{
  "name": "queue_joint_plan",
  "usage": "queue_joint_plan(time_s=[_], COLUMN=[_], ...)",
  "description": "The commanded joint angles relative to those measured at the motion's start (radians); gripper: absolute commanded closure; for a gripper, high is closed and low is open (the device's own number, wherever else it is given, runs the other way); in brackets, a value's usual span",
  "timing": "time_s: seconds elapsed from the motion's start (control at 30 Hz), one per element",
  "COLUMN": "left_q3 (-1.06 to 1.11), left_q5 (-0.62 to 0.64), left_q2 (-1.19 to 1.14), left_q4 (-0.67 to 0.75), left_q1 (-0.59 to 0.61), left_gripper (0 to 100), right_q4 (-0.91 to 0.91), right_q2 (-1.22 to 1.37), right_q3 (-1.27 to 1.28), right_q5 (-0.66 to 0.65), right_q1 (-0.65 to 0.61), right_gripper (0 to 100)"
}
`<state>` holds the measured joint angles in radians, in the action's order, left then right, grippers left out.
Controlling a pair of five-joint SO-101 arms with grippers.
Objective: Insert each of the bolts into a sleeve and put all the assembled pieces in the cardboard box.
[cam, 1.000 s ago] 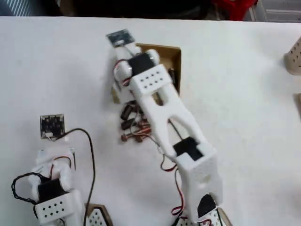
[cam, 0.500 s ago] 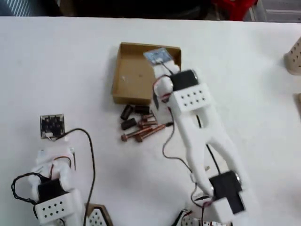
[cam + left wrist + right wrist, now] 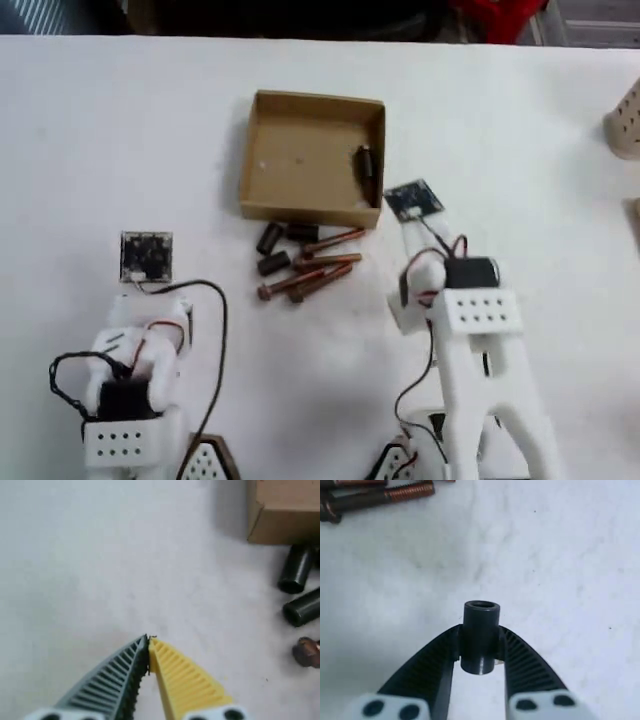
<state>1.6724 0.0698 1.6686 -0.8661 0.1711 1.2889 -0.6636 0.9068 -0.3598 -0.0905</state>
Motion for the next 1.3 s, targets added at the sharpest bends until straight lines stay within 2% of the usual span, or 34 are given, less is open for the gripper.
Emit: queue_joint_plan(time_s=[0.0, 0.17, 0.33, 0.43, 0.53, 0.77, 0.93, 1.0, 1.13, 1.27], left_q3=[-0.149, -0.325, -0.568, -0.664, -0.709, -0.647, -0.470, -0.400, -0.365, -0.362], left_q5=[0.121, 0.144, 0.258, 0.328, 0.405, 0.577, 0.624, 0.623, 0.621, 0.621], left_q2=[0.005, -0.087, -0.432, -0.608, -0.705, -0.750, -0.750, -0.750, -0.751, -0.751], left_q4=[-0.003, -0.005, -0.006, -0.009, -0.026, -0.012, 0.149, 0.226, 0.310, 0.316], left_q1=[-0.117, -0.163, -0.171, -0.236, -0.354, -0.602, -0.727, -0.782, -0.780, -0.716], left_gripper=[98, 98, 98, 98, 98, 97, 86, 88, 98, 98], right_q4=[-0.074, -0.081, -0.084, -0.084, -0.084, -0.085, -0.119, -0.119, -0.119, -0.131], right_q2=[-0.094, -0.111, -0.111, -0.111, -0.111, -0.111, -0.111, -0.111, -0.111, -0.111], right_q3=[0.109, 0.158, 0.167, 0.167, 0.173, 0.212, 0.229, 0.229, 0.229, 0.250], right_q5=[-0.029, -0.031, -0.031, -0.031, -0.032, -0.129, -0.129, -0.129, -0.138, -0.193], right_q1=[0.051, 0.091, 0.111, 0.111, 0.113, 0.114, 0.114, 0.114, 0.114, 0.108], right_gripper=[98.1, 98.1, 98.1, 98.1, 98.1, 98.1, 98.1, 98.1, 98.1, 98.1])
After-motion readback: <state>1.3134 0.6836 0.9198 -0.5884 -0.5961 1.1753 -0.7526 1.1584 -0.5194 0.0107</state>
